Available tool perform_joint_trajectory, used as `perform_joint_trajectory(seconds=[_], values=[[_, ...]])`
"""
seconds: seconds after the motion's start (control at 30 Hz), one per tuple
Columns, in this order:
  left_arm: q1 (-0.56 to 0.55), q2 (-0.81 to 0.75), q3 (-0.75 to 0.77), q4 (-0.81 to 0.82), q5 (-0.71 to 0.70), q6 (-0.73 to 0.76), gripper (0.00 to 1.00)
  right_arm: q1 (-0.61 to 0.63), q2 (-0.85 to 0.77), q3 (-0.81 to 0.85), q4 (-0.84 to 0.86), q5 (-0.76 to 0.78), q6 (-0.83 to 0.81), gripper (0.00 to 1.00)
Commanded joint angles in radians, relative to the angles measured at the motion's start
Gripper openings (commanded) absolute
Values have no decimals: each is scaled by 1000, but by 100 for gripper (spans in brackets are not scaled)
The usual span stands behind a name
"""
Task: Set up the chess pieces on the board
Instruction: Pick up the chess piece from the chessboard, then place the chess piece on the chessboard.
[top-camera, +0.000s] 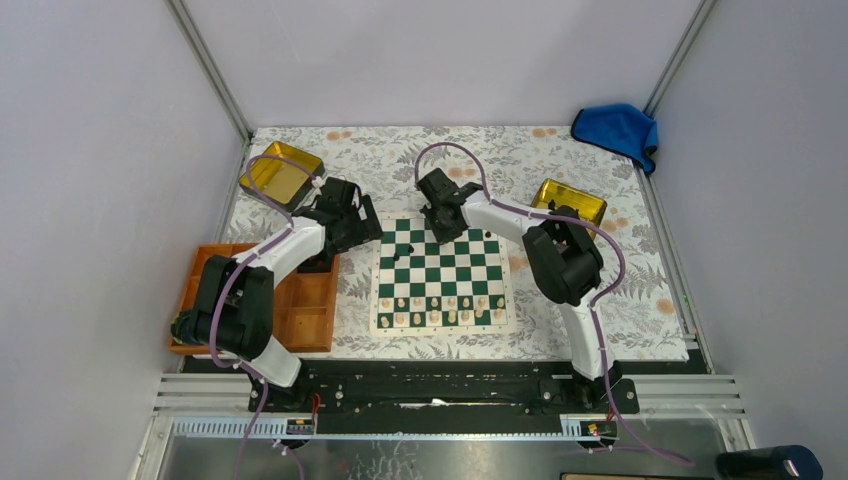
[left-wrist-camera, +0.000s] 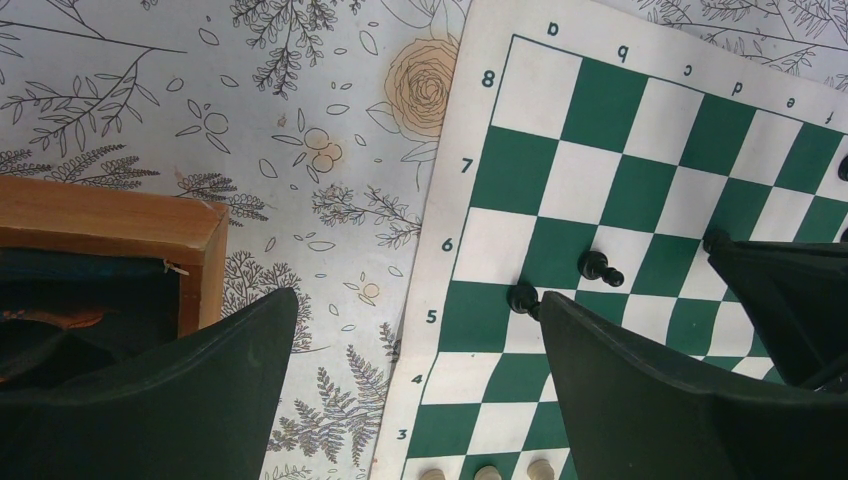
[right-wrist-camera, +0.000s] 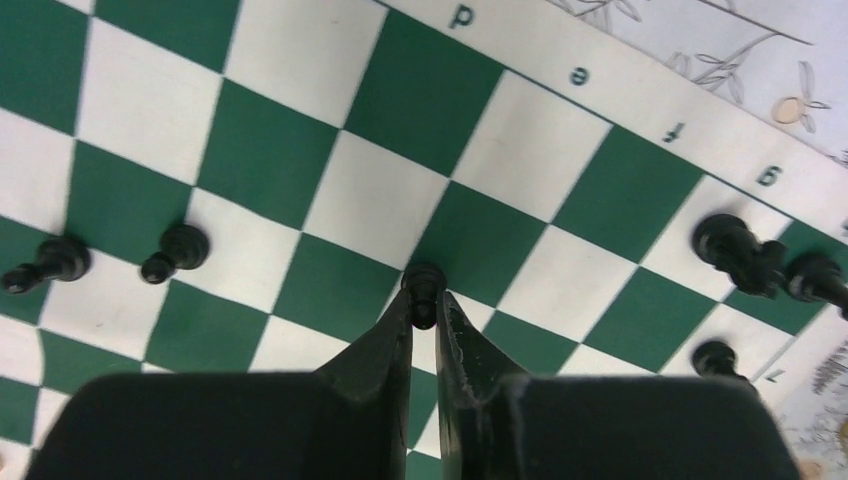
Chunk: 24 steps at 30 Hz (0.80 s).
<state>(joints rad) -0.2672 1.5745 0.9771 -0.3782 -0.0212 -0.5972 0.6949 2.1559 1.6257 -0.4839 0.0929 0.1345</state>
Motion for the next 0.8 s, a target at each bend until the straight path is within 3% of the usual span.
perform_joint_trajectory(seconds=[0.0,0.77], values=[[5,-5,-3,39,10,-5,99,-9,-74,17,-41,86,-19,8],[5,11,1,42,17,-4,99,-137,-119,-87,-26,117,1,8]])
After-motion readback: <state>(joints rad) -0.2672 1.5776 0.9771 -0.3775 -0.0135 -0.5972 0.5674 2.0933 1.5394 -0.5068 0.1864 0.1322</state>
